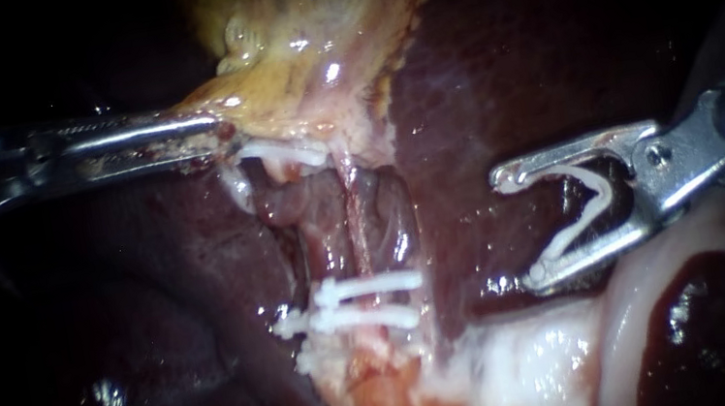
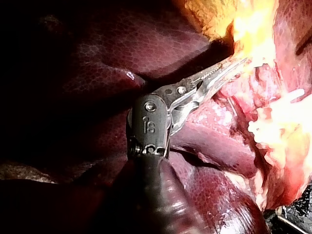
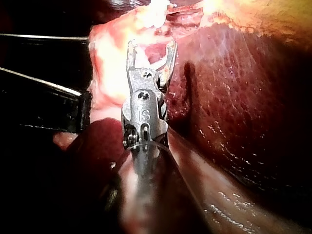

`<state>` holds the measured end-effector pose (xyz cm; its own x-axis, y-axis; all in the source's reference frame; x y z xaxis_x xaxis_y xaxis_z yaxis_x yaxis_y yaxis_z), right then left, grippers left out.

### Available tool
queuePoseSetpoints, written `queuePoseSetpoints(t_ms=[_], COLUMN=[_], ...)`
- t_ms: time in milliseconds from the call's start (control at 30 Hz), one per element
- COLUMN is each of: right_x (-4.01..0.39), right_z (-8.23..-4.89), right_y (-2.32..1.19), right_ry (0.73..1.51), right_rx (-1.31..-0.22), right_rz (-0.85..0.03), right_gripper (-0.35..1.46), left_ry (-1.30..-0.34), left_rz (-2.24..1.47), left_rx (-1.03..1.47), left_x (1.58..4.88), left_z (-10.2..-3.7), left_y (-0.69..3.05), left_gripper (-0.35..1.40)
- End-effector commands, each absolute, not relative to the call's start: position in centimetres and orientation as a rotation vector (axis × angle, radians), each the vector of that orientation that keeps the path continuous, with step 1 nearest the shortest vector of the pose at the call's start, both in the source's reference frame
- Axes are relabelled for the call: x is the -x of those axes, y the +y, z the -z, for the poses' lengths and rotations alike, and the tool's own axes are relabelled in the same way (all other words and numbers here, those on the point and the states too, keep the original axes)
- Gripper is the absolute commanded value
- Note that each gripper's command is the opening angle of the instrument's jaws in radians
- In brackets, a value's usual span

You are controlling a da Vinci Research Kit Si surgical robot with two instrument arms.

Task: Clipping third clip right tube

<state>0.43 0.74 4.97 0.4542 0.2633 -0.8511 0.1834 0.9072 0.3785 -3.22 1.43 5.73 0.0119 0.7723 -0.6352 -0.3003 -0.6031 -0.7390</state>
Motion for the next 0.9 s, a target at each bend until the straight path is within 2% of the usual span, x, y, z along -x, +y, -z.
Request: queuePoseSetpoints(t_ms=[33,167,367,533,733,900], right_x=[-0.43,-0.43,-0.43,-0.48,-0.78,-1.18], right_z=[-4.97,-4.97,-4.97,-4.98,-5.05,-5.23], right_y=[0.74,0.74,0.74,0.75,0.86,0.97], right_ry=[1.109,1.109,1.108,1.101,1.055,1.028], right_rx=[-0.455,-0.455,-0.458,-0.466,-0.557,-0.589], right_rz=[-0.052,-0.051,-0.057,-0.075,-0.265,-0.373], right_gripper=[0.5,0.5,0.5,0.49,0.49,0.49], left_ry=[-0.509,-0.533,-0.5,-0.499,-0.498,-0.496], left_rz=[-1.706,-1.702,-1.668,-1.664,-1.664,-1.664], left_rx=[1.493,1.489,1.514,1.514,1.514,1.513], left_x=[3.2,3.03,2.73,2.67,2.68,2.7], left_z=[-5.71,-5.53,-5.19,-5.15,-5.14,-5.13], left_y=[1.44,1.58,1.77,1.76,1.75,1.74], left_gripper=[-0.35,-0.35,-0.35,-0.35,-0.35,-0.35])
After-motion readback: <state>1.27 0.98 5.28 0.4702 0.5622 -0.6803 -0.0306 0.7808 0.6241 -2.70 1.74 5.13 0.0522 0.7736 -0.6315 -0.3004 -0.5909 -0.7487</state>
